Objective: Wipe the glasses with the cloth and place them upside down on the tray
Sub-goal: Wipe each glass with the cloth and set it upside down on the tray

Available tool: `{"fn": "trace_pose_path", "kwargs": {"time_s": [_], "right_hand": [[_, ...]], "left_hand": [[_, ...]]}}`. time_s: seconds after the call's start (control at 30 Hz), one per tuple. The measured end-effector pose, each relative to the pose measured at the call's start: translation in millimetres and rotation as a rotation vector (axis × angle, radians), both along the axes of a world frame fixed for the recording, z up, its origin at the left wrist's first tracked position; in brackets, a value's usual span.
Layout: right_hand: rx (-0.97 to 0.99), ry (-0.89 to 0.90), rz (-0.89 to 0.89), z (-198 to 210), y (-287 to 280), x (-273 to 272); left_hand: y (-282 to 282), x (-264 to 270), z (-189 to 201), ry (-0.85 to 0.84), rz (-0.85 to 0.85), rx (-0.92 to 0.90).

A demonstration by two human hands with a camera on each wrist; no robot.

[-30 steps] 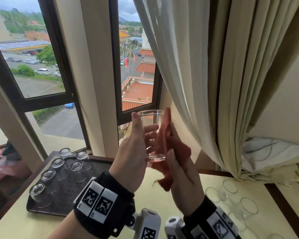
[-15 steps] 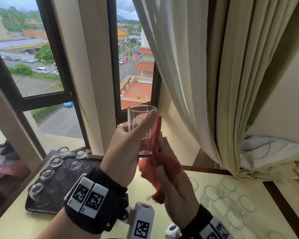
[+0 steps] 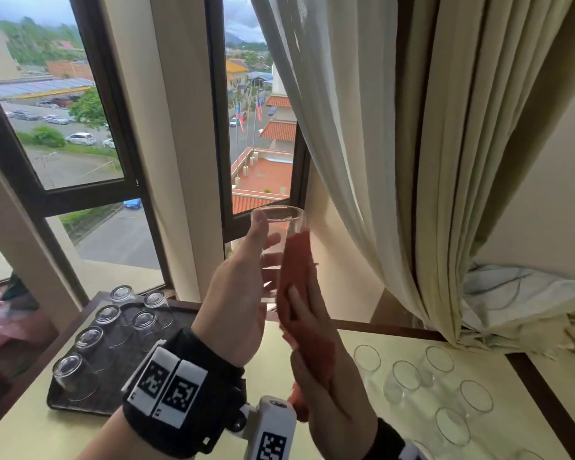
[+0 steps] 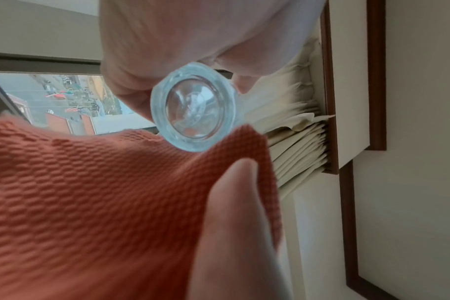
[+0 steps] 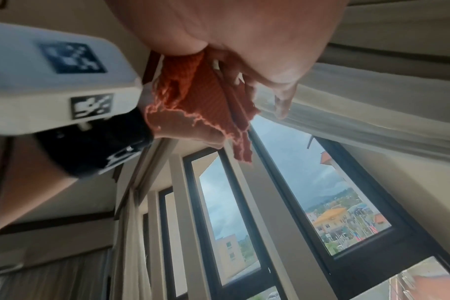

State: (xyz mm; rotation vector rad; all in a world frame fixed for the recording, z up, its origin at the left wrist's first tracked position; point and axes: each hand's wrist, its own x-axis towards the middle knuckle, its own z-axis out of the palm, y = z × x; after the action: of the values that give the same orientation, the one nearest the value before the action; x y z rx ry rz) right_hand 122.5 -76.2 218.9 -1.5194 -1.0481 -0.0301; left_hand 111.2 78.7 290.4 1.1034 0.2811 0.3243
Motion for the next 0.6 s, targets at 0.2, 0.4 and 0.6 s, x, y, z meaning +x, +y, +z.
{"fn": "trace_pose_path", "kwargs": {"time_s": [0.2, 0.4, 0.6], "right_hand": [[0.127, 0.364, -0.06, 29.5, 8.1, 25.2], [0.049, -0.035, -0.063, 43.2, 7.6, 22.9], [0.038, 0.108, -0.033, 1.7, -4.7, 8.3]], "left_hand": [[-16.6, 1.0, 2.3, -0.05, -0.031, 0.063], [-22.5, 3.7, 5.7, -0.085, 0.012, 0.028], [-3.6, 3.0, 2.8, -0.059, 0.009, 0.002]]}}
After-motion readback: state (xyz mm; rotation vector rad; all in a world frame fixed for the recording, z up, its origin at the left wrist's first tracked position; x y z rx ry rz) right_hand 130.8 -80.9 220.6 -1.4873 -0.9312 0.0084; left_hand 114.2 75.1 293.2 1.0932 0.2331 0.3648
